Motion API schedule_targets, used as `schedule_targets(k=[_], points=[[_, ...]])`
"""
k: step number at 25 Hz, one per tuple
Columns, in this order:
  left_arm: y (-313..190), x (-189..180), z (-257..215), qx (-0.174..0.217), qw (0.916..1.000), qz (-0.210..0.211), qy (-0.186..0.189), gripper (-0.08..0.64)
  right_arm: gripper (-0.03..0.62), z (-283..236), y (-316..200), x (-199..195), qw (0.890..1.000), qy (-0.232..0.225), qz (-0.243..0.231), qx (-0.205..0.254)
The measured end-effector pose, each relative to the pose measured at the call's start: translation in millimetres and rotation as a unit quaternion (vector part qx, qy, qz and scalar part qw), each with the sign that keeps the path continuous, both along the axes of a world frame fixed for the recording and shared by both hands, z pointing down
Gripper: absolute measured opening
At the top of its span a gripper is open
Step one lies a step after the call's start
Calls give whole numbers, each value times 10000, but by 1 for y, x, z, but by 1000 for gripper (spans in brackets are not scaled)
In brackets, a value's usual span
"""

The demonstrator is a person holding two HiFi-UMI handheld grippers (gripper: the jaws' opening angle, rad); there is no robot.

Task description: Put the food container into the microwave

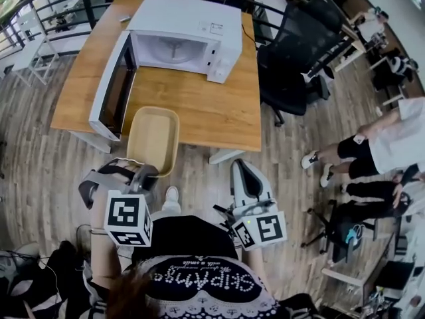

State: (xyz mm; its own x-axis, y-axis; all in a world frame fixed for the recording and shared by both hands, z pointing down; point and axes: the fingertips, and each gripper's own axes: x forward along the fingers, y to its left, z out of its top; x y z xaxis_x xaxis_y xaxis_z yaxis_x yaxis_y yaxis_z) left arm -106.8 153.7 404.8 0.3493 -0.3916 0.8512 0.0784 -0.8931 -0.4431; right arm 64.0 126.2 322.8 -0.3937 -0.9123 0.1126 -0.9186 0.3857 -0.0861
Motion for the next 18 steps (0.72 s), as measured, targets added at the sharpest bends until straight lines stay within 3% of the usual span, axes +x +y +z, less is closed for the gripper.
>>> schedule_targets(k=[8, 18], points=[[-27, -13, 6, -155, 9995, 257, 61, 44, 38, 4, -25, -13, 9996, 51, 258, -77], [-40, -19, 19, -381, 9989, 238, 117, 44, 38, 16, -41, -22, 9992, 69, 285, -254]])
